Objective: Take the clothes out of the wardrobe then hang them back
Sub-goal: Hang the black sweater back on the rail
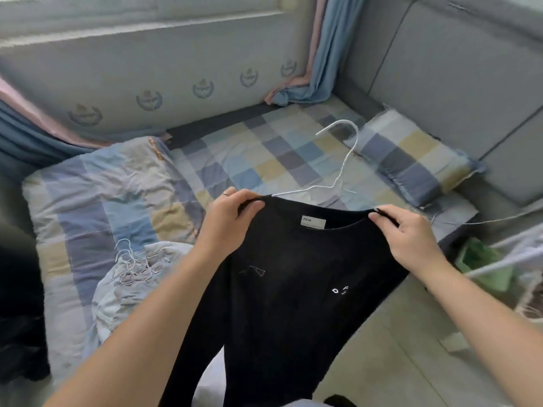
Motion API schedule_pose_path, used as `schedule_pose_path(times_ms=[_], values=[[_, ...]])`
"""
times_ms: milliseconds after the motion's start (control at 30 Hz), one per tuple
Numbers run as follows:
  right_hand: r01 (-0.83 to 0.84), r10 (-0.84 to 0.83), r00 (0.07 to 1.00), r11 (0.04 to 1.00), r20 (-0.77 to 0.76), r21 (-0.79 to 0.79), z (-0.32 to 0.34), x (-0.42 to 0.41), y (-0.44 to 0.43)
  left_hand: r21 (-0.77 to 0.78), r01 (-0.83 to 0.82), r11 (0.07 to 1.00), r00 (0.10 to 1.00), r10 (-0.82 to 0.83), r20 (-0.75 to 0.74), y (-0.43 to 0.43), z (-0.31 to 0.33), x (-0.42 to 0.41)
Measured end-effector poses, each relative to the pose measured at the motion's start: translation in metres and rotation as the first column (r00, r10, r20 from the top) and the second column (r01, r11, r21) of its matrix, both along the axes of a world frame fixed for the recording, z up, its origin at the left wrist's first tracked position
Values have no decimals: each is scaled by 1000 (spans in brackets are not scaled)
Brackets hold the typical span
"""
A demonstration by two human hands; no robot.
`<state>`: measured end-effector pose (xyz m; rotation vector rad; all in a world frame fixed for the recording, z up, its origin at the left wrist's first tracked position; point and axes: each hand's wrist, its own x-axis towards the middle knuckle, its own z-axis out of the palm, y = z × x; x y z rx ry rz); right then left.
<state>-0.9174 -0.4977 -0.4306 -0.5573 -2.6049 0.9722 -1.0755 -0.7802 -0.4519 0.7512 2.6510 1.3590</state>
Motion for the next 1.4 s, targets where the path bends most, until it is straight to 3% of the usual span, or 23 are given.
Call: schedule_pose_path(times_ms=[367, 533, 700, 1000, 1100, 1400], values=[[426, -422, 897, 905, -128, 3, 42, 248, 202, 2, 306, 952, 938, -301, -171, 299, 56, 148], [606, -600, 788, 796, -138, -3, 58, 367, 273, 51, 473, 880, 869, -456, -194, 426, 73, 231], [784, -773, 615, 620, -156, 17, 86, 480, 314, 86, 645, 760, 755, -615, -229, 540, 95, 320], [964, -925, 265, 246, -273, 104, 152, 645, 362, 178, 890, 419, 454, -844, -285, 721, 159, 488], [984, -938, 149, 109, -314, 143, 186, 691, 367, 214, 939, 268, 329, -879, -345, 778, 190, 552], [841, -882, -242, -399, -405, 367, 312, 805, 369, 292, 931, -217, -63, -887, -458, 903, 303, 758]])
